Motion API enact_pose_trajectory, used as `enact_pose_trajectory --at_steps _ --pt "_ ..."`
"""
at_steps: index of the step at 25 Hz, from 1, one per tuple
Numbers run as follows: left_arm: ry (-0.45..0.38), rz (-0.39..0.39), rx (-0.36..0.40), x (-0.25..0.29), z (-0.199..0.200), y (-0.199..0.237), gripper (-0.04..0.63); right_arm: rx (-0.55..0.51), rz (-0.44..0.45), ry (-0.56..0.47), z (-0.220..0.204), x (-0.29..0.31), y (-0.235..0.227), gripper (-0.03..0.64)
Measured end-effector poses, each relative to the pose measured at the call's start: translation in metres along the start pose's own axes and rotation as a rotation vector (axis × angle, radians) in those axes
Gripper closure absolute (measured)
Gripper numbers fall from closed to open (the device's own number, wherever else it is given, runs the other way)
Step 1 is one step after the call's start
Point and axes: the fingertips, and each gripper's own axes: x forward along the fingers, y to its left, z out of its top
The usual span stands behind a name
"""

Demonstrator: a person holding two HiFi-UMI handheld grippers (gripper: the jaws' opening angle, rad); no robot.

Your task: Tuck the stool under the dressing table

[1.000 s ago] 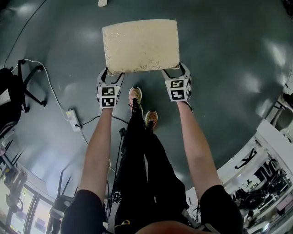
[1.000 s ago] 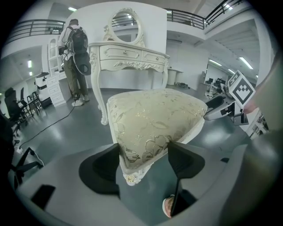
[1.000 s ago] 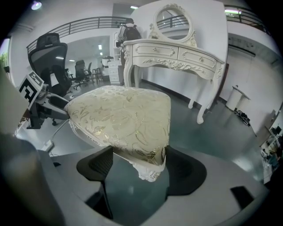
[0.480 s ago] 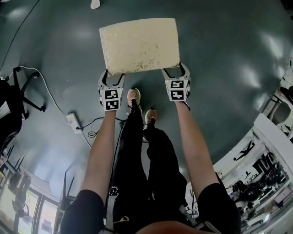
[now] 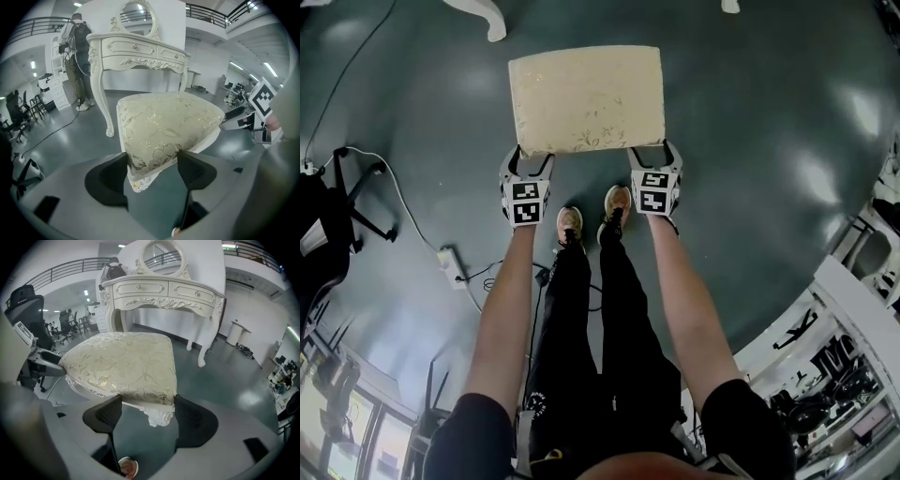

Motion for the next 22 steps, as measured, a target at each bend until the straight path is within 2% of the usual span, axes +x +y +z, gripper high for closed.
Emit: enact_pose_trajectory --at_steps 5,11,22 --pt "0.032 0.035 -0.03 0.019 0.018 0.008 0.25 -0.019 0.01 0.031 0.022 0.018 -0.014 0.253" --pt "0.067 0.097 -0.105 0.035 0.036 0.006 0.255 -0.045 0.031 0.036 0.047 0.035 -0.034 0.25" --pt "0.072 0.119 -0.14 0.076 0.079 0.029 0.262 -0.037 0.026 0.052 0.093 0.074 -0.053 0.25"
